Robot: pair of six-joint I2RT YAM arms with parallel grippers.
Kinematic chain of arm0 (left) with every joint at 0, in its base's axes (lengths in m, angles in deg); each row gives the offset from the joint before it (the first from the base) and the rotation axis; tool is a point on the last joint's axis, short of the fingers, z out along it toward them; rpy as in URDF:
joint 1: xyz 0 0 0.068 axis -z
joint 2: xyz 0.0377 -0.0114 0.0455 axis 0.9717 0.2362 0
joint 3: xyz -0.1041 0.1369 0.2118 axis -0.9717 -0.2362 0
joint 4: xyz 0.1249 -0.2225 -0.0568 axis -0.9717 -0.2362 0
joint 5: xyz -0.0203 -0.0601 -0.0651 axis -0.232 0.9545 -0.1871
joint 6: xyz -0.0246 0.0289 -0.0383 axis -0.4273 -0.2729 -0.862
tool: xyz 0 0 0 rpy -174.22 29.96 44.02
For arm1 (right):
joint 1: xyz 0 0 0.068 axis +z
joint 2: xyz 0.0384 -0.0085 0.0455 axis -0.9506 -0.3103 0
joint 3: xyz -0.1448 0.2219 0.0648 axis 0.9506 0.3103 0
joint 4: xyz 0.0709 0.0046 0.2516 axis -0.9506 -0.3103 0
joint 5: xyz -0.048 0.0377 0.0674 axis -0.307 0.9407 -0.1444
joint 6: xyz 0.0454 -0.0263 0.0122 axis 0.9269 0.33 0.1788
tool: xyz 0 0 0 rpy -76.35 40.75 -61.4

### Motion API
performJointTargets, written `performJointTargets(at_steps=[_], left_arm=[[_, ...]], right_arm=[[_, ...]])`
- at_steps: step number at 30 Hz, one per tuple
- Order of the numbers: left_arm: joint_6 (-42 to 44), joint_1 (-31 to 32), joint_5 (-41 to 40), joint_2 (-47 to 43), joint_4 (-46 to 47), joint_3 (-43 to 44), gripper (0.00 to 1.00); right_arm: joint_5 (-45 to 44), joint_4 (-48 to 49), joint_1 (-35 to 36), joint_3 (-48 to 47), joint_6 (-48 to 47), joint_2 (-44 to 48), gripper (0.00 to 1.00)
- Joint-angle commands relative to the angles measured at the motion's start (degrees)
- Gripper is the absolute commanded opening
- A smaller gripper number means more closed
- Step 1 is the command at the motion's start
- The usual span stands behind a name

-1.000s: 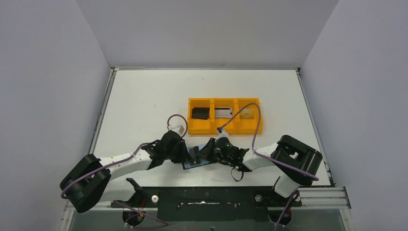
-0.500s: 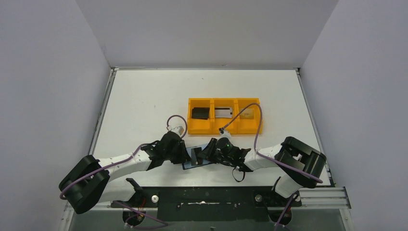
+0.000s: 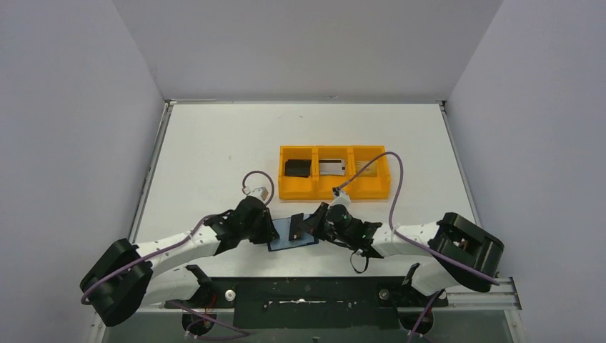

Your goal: Take the credit cards out of the card holder

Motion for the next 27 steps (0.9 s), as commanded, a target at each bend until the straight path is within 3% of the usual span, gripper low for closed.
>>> performJointTargets(at_steps=[1, 5, 12, 16, 19, 27], left_arm=[[1.5, -0.1, -6.1, -6.0, -5.7, 1.3, 0.14], [2.8, -0.5, -7.4, -9.6, -8.7, 3.2, 0.27], [6.5, -2.3, -12.3, -11.0, -16.4, 10.0, 0.36], [9.2, -3.6, -18.6, -13.5, -21.6, 15.0, 0.60], [11.7, -4.1, -23.8, -17.2, -23.3, 16.8, 0.71], [16.1, -4.7, -31.2, -27.6, -23.2, 14.5, 0.85]], right_arm=[[-7.6, -2.0, 0.5, 2.2, -1.6, 7.1, 0.00], [-10.0, -5.6, 0.4, 2.9, -3.3, 11.8, 0.00], [-12.8, -10.0, 0.2, 2.6, -6.1, 16.9, 0.00], [-13.7, -9.9, 0.2, 2.5, -8.3, 18.6, 0.00], [-14.1, -9.8, 0.4, 2.1, -10.0, 19.5, 0.00], [-18.2, -10.3, 3.2, -1.4, -19.4, 20.6, 0.00]])
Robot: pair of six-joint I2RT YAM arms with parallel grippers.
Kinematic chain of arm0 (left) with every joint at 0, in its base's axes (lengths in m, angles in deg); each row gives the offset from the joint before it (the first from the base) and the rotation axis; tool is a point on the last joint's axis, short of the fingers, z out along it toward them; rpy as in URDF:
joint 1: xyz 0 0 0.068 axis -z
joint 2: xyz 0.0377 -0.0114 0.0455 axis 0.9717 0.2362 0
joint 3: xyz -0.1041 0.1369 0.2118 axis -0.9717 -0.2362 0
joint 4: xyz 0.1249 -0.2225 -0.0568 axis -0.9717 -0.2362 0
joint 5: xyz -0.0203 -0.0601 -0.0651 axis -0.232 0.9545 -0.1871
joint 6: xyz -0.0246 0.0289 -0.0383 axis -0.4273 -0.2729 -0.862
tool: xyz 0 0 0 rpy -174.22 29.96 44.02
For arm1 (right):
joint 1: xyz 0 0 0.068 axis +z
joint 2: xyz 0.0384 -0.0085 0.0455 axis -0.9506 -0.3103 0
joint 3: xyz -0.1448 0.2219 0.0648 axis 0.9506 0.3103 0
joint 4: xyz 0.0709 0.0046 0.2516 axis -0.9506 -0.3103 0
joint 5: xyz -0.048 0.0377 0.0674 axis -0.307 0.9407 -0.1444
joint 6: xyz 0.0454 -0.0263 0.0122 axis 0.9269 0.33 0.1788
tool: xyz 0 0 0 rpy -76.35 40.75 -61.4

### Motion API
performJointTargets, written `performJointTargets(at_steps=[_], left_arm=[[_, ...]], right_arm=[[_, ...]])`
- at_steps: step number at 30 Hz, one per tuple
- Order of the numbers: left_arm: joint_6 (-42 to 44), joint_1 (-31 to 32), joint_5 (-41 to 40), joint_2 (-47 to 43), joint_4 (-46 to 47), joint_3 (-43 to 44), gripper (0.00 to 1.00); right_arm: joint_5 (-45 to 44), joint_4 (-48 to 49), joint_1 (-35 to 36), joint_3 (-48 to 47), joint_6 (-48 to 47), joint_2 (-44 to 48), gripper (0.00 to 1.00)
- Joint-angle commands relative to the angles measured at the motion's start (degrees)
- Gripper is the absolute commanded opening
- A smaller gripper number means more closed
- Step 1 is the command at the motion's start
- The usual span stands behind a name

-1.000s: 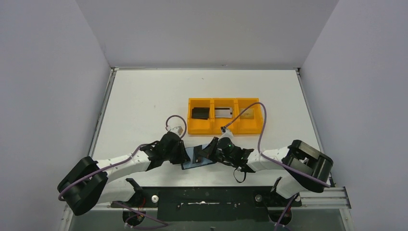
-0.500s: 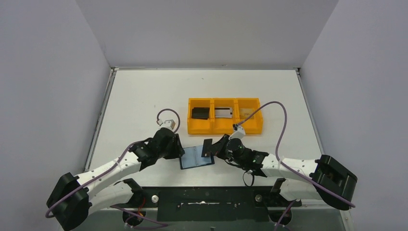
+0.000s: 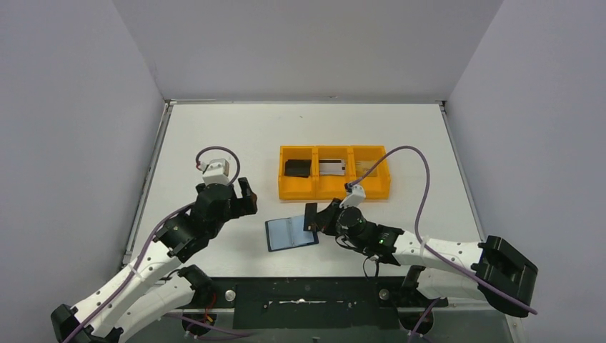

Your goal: Take the credit cards out of the card holder

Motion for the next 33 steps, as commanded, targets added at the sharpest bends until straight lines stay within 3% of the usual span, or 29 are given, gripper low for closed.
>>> performJointTargets(at_steps=[1, 9, 16, 20, 22, 26, 33], left_arm=[[4.9, -0.4, -3.8, -3.8, 0.5, 0.1, 0.86], [8.1, -0.5, -5.5, -5.3, 1.6, 0.2, 0.87], [9.5, -0.5, -6.7, -5.6, 3.7, -0.6, 0.88], [9.7, -0.8, -7.4, -6.3, 3.7, -0.5, 0.88], [9.5, -1.0, -8.3, -7.0, 3.6, -0.7, 0.88], [9.5, -1.8, -8.8, -8.5, 3.5, -0.9, 0.88], [9.8, -2.0, -8.4, -10.0, 3.8, -1.2, 0.88]], right_arm=[[-6.0, 0.3, 2.0, -4.7, -8.9, 1.3, 0.00], [-15.4, -4.9, 6.1, -15.6, -29.6, -3.4, 0.00], [-20.8, -4.9, 6.4, -24.4, -57.7, -11.4, 0.00], [-17.9, -5.6, 5.2, -28.9, -75.3, -18.3, 0.00], [-15.9, -5.9, 3.8, -31.8, -79.1, -21.0, 0.00], [-3.1, -6.5, -0.5, -33.7, -85.1, -22.2, 0.00], [8.8, -15.0, -3.2, -39.8, -98.9, -24.8, 0.00]])
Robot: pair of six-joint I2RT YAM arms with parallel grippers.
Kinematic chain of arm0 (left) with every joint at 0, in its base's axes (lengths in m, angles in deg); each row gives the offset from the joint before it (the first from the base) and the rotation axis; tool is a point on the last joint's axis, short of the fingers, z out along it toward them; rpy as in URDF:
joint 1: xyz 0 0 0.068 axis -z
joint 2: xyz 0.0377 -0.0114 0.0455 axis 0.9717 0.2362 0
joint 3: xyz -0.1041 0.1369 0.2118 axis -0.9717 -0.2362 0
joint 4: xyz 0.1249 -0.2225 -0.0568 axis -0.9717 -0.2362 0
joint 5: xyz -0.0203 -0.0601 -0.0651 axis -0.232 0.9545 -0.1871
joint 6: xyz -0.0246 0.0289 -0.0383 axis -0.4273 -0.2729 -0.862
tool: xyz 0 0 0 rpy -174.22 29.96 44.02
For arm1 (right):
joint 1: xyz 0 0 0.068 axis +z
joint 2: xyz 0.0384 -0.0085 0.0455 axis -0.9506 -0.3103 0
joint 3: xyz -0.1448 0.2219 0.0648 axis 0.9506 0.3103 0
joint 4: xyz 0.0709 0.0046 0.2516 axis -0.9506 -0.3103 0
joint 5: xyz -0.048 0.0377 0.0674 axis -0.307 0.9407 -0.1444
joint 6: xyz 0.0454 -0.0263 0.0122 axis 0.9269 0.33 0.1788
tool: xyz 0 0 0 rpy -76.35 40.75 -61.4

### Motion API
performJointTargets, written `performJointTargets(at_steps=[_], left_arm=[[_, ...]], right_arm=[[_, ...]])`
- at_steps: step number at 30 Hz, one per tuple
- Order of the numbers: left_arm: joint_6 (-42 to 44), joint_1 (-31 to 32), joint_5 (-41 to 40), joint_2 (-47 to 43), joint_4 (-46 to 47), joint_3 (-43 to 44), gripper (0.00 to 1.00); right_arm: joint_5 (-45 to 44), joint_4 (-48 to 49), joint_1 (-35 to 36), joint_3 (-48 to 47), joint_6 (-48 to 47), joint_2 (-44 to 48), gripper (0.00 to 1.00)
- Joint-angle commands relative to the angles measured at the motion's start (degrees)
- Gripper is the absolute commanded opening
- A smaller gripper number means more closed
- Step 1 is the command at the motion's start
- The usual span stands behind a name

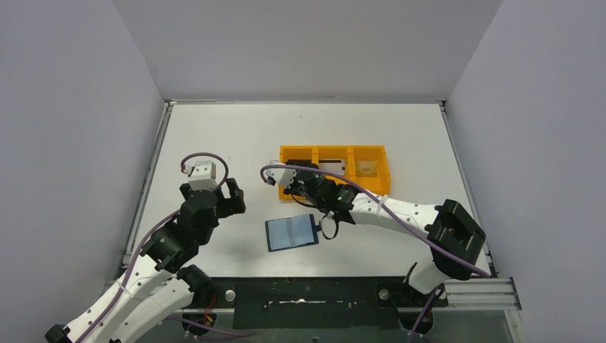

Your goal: Take the credit cards out of the card holder

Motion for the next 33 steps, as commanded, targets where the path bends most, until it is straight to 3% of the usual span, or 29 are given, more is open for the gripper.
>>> performJointTargets(at_steps=[1, 13, 33], left_arm=[[1.3, -0.5, -0.9, -0.7, 3.3, 0.2, 0.88], [1.9, -1.0, 1.5, -0.1, 2.6, 0.9, 0.90], [1.6, -1.3, 1.8, 1.0, 2.3, 1.1, 0.91]], right_arm=[[11.8, -5.6, -1.9, -6.6, -11.1, -1.1, 0.00], [13.3, -13.5, -6.4, -13.0, -15.8, -8.4, 0.00], [12.8, -3.2, -8.7, -13.6, -20.0, -15.2, 0.03]])
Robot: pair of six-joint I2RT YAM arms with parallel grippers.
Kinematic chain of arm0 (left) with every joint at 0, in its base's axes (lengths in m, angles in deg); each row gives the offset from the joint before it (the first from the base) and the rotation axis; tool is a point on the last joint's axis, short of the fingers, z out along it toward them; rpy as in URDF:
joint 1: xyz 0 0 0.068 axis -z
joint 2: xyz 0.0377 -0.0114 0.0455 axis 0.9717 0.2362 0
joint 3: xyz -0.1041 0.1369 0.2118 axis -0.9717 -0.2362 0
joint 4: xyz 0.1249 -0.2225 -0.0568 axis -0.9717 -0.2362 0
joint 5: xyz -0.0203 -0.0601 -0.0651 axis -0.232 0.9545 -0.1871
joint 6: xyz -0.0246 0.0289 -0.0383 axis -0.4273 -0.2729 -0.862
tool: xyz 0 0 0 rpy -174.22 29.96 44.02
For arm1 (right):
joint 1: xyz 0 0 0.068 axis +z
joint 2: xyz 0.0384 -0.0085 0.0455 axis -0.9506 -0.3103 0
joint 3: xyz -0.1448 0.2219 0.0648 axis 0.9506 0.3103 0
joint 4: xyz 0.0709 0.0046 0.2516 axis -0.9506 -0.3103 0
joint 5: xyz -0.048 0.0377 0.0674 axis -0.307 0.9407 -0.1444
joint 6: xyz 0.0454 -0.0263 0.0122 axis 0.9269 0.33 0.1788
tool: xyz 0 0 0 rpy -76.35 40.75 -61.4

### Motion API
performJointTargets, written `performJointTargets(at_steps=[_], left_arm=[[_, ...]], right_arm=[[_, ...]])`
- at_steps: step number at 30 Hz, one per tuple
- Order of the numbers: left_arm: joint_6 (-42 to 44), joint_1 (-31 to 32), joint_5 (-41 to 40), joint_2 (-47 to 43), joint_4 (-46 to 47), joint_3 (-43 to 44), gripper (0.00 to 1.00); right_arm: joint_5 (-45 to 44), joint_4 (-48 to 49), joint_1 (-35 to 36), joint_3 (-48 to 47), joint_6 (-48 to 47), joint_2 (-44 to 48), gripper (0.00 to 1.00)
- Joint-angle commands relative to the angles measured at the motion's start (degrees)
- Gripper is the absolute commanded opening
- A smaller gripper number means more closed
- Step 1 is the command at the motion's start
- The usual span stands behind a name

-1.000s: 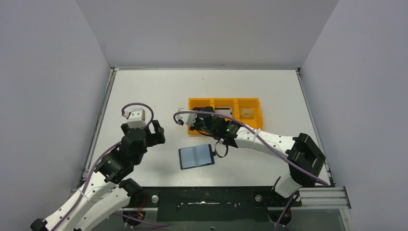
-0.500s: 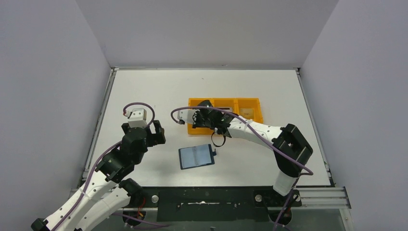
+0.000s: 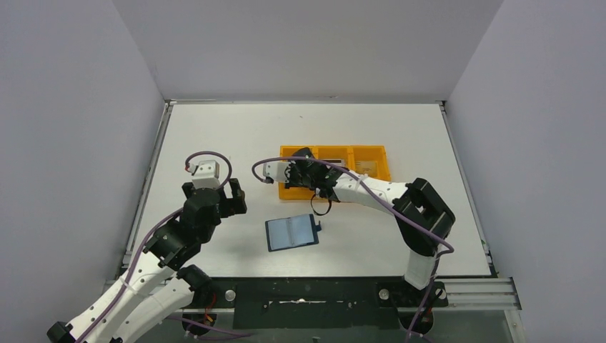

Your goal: Take the credit cards out of the card holder

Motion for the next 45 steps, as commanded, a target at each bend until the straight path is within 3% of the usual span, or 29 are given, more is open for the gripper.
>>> performJointTargets(at_steps=[1, 17, 27, 38, 45], left_arm=[[0.4, -0.4, 0.4, -0.1, 2.2, 1.3, 0.91], [0.0, -0.7, 0.0, -0.3, 2.0, 1.3, 0.91], [0.1, -1.7, 0.4, 0.7, 2.0, 1.5, 0.91], [-0.1, -2.3, 1.4, 1.3, 2.1, 1.3, 0.91], [-0.1, -3.0, 2.4, 2.5, 1.8, 1.7, 0.91]], right_arm=[[-0.9, 5.8, -1.1, -2.4, -2.1, -1.7, 0.03], [-0.8, 13.6, -4.2, -4.7, -7.2, -9.6, 0.08], [4.0, 11.0, -5.4, -5.0, -7.8, -11.1, 0.11], [5.7, 9.0, -6.3, -3.7, -4.4, -9.8, 0.29], [5.1, 9.2, -6.5, -3.3, -2.1, -7.7, 0.34]])
